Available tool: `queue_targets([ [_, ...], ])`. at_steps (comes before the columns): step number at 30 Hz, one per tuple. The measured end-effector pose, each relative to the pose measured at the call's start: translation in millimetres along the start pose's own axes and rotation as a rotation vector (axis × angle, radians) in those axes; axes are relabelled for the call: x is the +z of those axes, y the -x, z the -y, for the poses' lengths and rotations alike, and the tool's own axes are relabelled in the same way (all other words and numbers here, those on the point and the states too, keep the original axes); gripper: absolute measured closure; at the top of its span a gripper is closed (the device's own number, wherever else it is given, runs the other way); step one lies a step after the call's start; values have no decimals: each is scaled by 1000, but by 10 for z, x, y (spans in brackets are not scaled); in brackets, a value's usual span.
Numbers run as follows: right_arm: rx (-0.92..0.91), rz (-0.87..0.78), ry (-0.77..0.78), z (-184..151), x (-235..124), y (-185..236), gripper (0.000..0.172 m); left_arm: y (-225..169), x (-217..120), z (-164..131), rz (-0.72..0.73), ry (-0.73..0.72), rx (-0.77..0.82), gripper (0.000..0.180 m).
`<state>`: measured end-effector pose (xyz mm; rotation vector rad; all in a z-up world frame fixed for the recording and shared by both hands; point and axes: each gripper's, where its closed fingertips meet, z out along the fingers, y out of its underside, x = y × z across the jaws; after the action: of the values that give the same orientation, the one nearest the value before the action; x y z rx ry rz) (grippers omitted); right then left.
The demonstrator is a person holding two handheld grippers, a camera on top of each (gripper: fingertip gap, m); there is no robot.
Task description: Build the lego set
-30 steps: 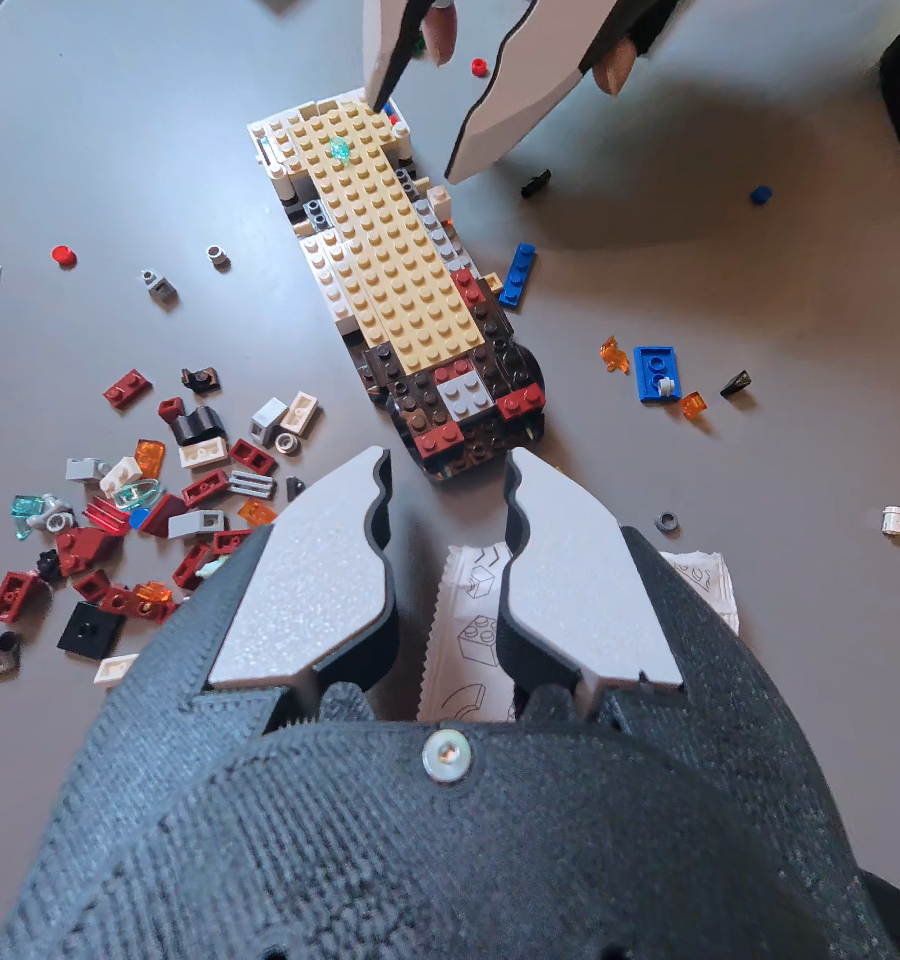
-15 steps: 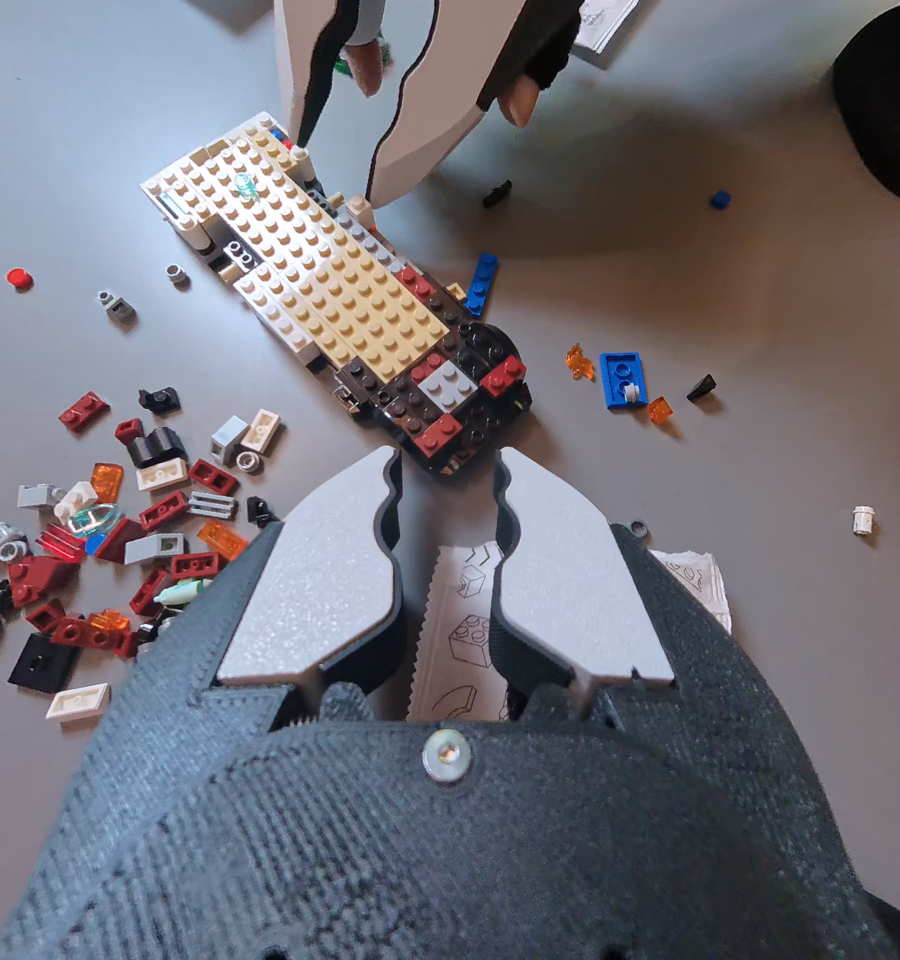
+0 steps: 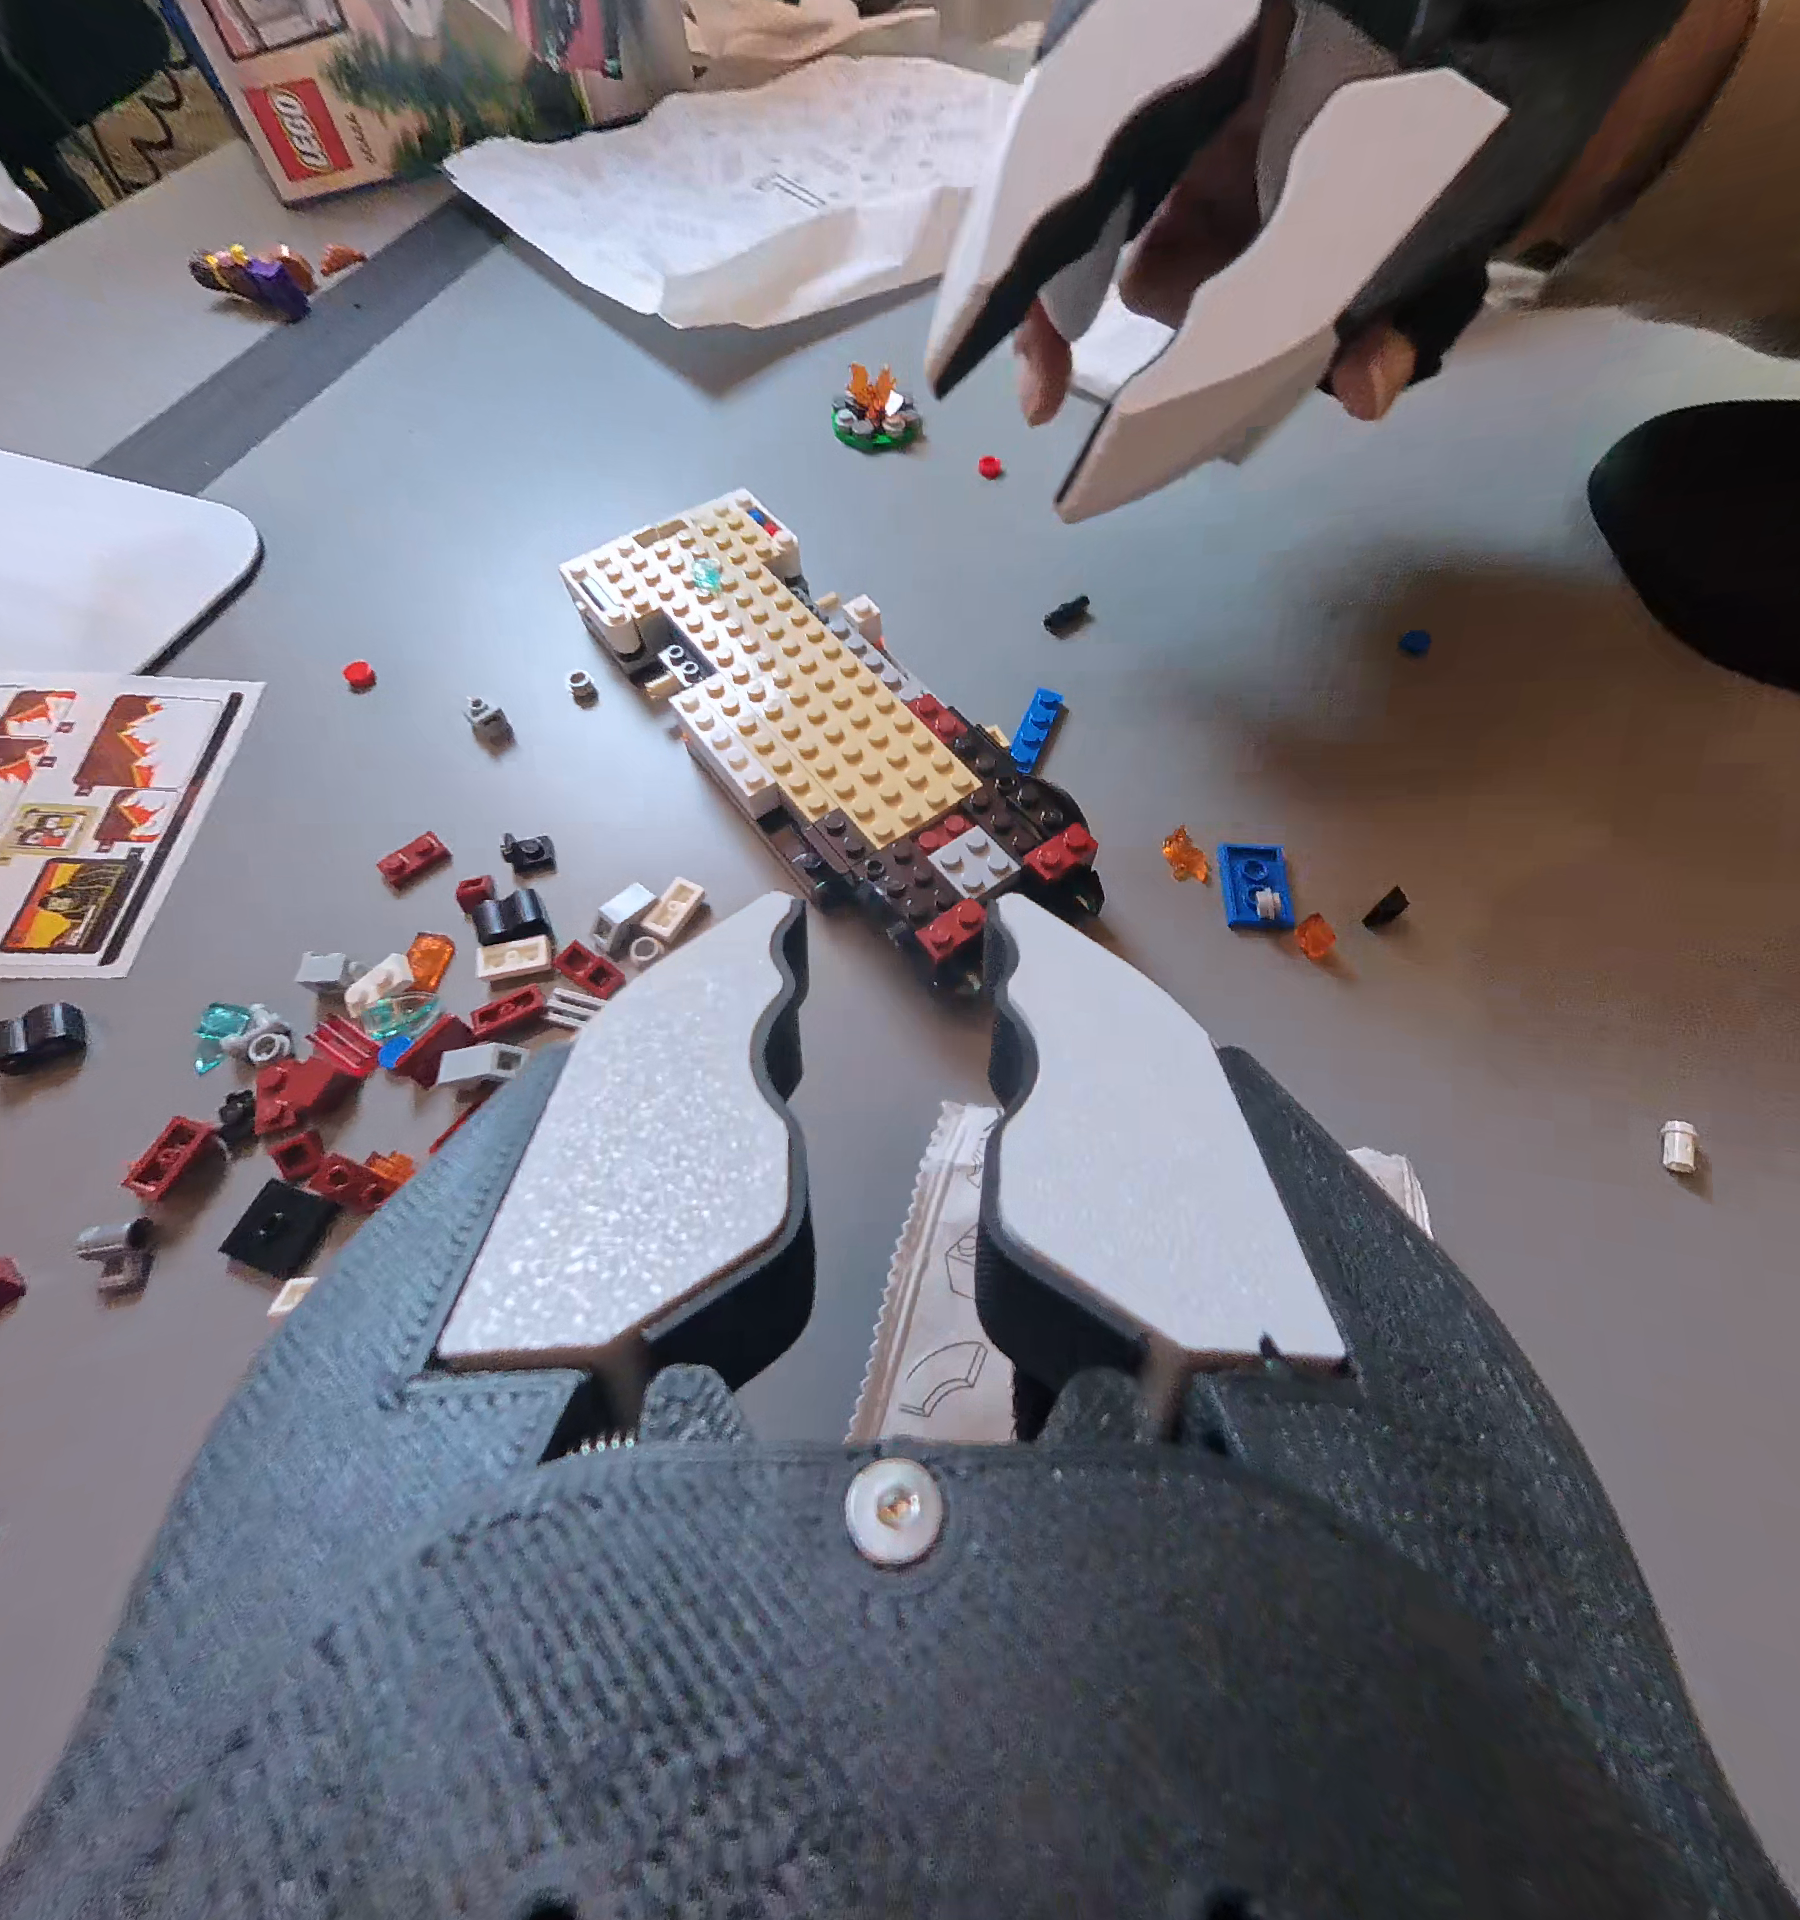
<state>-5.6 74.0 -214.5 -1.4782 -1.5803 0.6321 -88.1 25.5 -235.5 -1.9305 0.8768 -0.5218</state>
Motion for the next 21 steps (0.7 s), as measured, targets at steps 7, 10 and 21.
queue_targets([
  [7, 21, 56, -6, 113, -82, 535, 139, 84, -135, 45, 65, -105, -43, 161],
  [10, -10, 62, 29, 75, -75, 721, 140, 113, -206, 83, 91, -157, -50, 165],
  [21, -44, 242, 222, -330, 3, 1049, 145, 51, -192, -36, 67, -139, -37, 168],
])
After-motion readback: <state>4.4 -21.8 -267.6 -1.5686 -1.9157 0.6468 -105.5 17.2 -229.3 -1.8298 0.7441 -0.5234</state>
